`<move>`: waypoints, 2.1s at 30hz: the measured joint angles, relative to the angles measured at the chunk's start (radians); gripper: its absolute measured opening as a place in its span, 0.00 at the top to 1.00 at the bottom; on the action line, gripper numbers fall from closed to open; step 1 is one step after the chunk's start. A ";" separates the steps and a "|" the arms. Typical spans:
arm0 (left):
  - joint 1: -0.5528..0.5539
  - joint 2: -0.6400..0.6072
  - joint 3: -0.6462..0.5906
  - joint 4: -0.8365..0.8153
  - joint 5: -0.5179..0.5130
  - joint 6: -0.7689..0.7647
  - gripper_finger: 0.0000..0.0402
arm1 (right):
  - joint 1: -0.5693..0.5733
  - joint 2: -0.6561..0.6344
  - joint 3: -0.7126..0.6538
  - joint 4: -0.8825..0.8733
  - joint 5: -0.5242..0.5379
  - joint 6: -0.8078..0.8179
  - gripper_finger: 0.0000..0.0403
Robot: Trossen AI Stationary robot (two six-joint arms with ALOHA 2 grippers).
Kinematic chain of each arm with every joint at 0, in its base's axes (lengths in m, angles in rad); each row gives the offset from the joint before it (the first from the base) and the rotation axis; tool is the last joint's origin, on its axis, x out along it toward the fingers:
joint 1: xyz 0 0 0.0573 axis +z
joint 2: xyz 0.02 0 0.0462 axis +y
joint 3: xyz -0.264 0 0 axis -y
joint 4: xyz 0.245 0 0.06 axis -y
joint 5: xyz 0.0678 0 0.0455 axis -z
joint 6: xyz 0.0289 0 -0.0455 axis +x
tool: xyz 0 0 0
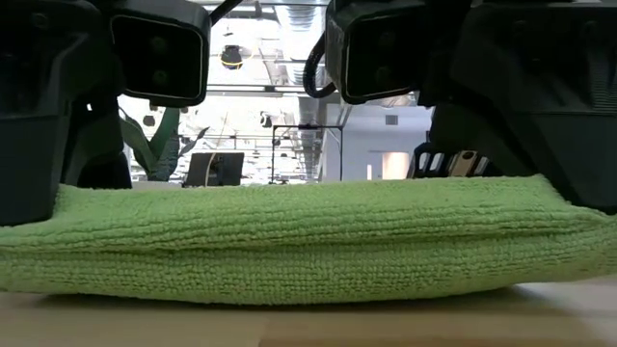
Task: Roll microfiber towels into tight, uniform cylinder then place into a basket
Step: Roll the green microfiber cloth
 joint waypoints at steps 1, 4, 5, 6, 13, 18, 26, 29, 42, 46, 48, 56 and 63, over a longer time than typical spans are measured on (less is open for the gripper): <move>0.000 0.000 0.000 0.000 0.000 0.010 0.98 | 0.000 0.000 0.000 0.000 0.000 0.000 0.97; -0.001 0.000 0.000 0.000 0.000 0.029 0.95 | 0.000 0.000 0.000 0.001 0.000 0.000 0.97; -0.001 0.000 0.000 -0.002 0.001 0.032 0.92 | 0.000 0.000 0.000 -0.003 -0.005 0.000 0.97; -0.003 -0.001 0.000 -0.010 0.010 0.033 0.90 | 0.000 0.000 0.000 -0.011 -0.013 0.000 0.97; -0.003 -0.001 -0.002 -0.050 0.051 0.068 0.71 | 0.002 -0.001 -0.002 -0.009 -0.013 -0.009 0.97; -0.027 -0.007 -0.001 -0.042 0.020 0.141 0.69 | 0.000 -0.001 -0.002 -0.004 0.001 -0.028 0.96; -0.137 -0.020 0.000 0.130 -0.147 0.459 0.75 | -0.006 -0.001 -0.001 0.034 0.015 -0.079 0.97; -0.164 -0.020 0.002 0.145 -0.232 0.539 0.76 | -0.010 -0.001 0.000 0.080 0.015 -0.075 0.96; -0.134 -0.020 0.002 0.086 -0.334 0.563 0.63 | -0.013 -0.001 0.000 0.082 0.015 -0.079 0.95; -0.118 -0.020 0.002 0.064 -0.334 0.608 0.53 | -0.013 -0.001 0.000 0.082 0.015 -0.079 0.97; -0.117 -0.020 0.002 0.072 -0.334 0.655 0.50 | -0.013 -0.001 0.000 0.083 0.015 -0.079 0.97; -0.141 -0.019 0.172 -0.206 -0.398 0.798 0.48 | -0.017 -0.002 0.000 0.085 0.017 -0.080 0.96; -0.190 0.022 0.304 -0.472 -0.582 0.790 0.48 | -0.020 -0.002 0.000 0.085 0.037 -0.080 0.96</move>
